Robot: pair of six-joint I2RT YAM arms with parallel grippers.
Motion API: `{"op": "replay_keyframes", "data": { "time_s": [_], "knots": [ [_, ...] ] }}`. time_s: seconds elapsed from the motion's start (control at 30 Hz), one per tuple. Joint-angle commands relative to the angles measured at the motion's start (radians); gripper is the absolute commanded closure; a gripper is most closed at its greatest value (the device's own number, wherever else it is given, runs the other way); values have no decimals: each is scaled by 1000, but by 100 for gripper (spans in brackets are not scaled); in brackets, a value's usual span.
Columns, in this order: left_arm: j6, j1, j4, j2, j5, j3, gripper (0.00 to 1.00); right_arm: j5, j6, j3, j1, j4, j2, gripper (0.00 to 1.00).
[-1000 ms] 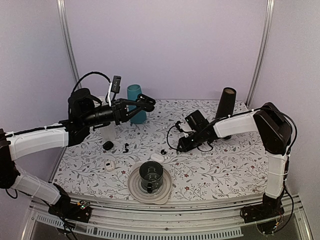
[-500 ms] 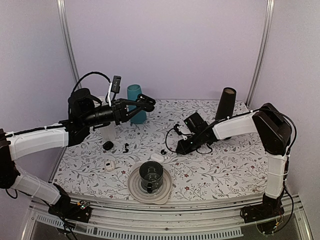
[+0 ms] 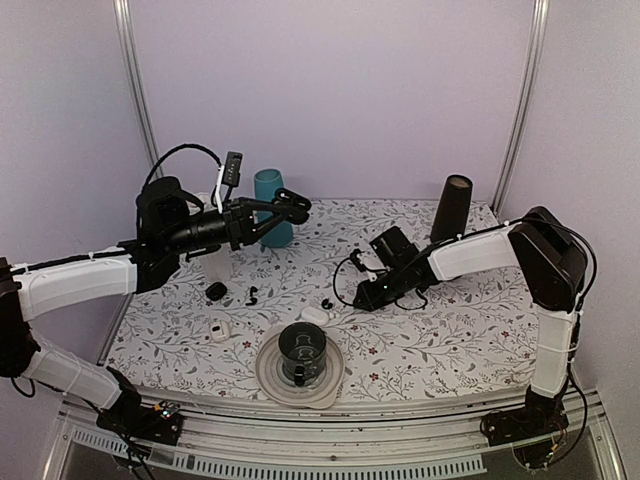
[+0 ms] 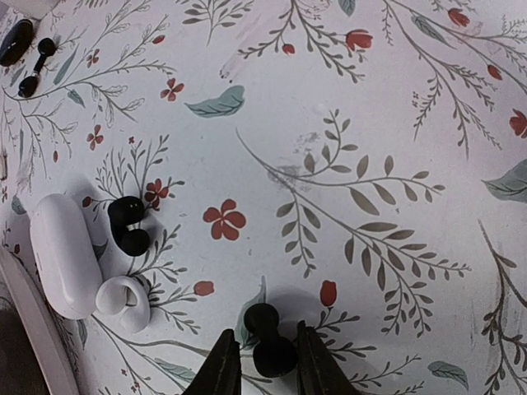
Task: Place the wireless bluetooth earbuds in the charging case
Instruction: Pick up the left earbud from the center of the board.
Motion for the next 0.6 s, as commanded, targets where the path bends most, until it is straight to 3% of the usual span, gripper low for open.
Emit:
{"op": "replay_keyframes", "data": {
  "time_s": [0.0, 0.57],
  "knots": [
    [8, 13, 14, -25, 3, -6, 100, 8, -6, 26, 6, -32, -13, 75],
    [12, 13, 9, -23, 3, -4, 100, 5, -16, 66, 8, -46, 6, 79]
  ]
}}
